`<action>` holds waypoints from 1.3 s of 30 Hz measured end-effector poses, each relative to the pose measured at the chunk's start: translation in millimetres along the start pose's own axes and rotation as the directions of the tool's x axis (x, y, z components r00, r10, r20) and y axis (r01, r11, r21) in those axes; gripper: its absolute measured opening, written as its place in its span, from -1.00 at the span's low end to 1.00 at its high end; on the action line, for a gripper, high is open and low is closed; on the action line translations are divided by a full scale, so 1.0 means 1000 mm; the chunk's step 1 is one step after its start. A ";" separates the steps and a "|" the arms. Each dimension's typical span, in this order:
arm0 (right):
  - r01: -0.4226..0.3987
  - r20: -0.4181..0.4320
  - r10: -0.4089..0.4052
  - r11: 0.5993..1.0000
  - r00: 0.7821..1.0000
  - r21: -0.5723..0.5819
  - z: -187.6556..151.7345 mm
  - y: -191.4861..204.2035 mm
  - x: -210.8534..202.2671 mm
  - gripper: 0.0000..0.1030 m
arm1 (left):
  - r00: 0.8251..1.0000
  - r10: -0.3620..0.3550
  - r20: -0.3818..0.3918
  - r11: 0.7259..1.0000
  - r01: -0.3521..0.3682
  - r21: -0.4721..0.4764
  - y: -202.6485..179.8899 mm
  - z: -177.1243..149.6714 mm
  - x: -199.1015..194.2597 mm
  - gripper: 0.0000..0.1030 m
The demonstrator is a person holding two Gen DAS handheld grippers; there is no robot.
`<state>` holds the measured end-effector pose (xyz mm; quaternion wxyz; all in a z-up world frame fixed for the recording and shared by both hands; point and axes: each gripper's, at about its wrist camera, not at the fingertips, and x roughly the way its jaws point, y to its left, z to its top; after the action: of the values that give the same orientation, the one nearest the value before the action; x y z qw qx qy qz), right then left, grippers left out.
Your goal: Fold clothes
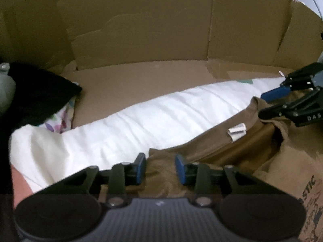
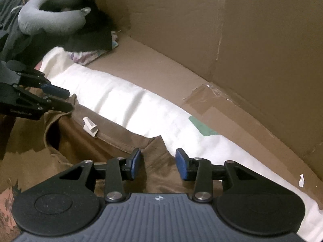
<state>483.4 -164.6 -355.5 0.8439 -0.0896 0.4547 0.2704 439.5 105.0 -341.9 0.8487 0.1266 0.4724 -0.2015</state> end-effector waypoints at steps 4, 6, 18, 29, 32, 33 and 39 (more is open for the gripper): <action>0.040 0.002 -0.040 0.998 0.999 -0.056 -0.003 0.012 0.001 -0.15 | 1.000 -0.006 -0.010 1.000 0.006 0.000 0.002 -0.001 -0.002 -0.29; 0.063 0.014 -0.062 0.993 0.998 -0.096 -0.005 0.019 0.000 -0.35 | 1.000 0.008 -0.013 1.000 -0.008 0.028 -0.001 -0.001 -0.003 -0.41; 0.184 0.146 -0.164 0.974 0.976 -0.134 0.011 0.027 -0.031 -0.70 | 0.991 0.100 0.086 0.995 -0.101 0.005 0.010 0.004 -0.028 -0.91; 0.218 0.196 -0.223 0.975 0.955 0.046 0.013 0.007 -0.061 -0.28 | 0.967 0.218 0.131 0.973 -0.205 -0.104 0.024 0.004 -0.061 -0.67; 0.196 0.190 -0.198 0.980 0.962 0.028 0.000 0.012 -0.066 -0.28 | 0.967 0.215 0.136 0.973 -0.200 -0.111 0.026 -0.006 -0.077 -0.67; 0.192 0.182 -0.193 0.981 0.964 0.021 -0.004 0.015 -0.065 -0.28 | 0.968 0.212 0.135 0.974 -0.200 -0.102 0.024 -0.011 -0.080 -0.67; 0.196 0.132 -0.196 0.981 0.972 0.015 -0.027 0.030 -0.055 -0.28 | 0.969 0.237 0.064 0.971 -0.237 -0.003 0.011 -0.033 -0.070 -0.66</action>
<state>423.6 -171.4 -322.8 0.8949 -0.1152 0.3866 0.1908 386.0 143.8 -299.0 0.8809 0.1776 0.4262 -0.1037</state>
